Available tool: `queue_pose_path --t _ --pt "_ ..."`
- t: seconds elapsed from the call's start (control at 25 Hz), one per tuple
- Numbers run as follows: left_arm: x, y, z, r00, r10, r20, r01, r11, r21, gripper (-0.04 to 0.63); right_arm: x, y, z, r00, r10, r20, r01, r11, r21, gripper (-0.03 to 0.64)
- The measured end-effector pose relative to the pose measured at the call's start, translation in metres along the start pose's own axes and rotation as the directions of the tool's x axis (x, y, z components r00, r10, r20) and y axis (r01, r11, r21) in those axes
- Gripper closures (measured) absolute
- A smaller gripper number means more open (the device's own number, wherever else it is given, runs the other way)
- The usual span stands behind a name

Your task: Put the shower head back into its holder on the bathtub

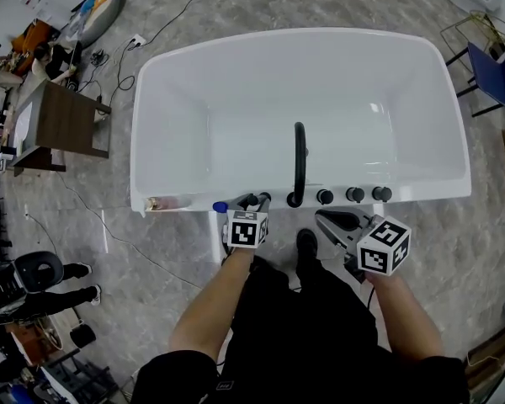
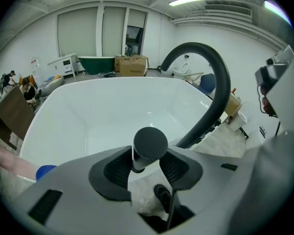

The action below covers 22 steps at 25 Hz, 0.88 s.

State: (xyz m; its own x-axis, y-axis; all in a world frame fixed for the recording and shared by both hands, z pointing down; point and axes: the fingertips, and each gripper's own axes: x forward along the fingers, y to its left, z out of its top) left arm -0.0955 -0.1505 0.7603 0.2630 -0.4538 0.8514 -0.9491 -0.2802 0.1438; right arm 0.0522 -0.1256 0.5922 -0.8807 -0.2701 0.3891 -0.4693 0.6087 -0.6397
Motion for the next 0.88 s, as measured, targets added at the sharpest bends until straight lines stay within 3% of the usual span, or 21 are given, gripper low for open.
queue_pose_path --t 0.4,0.88 --pt "-0.02 0.001 0.016 0.999 0.006 0.034 -0.006 1.0 0.009 0.407 0.006 0.006 0.015 0.999 0.038 0.006 -0.038 0.999 -0.016 0.597" --pt "-0.064 0.011 0.039 0.991 -0.008 0.135 0.009 1.0 -0.007 0.403 0.019 0.022 0.026 0.997 0.077 0.007 -0.076 0.997 -0.033 0.597"
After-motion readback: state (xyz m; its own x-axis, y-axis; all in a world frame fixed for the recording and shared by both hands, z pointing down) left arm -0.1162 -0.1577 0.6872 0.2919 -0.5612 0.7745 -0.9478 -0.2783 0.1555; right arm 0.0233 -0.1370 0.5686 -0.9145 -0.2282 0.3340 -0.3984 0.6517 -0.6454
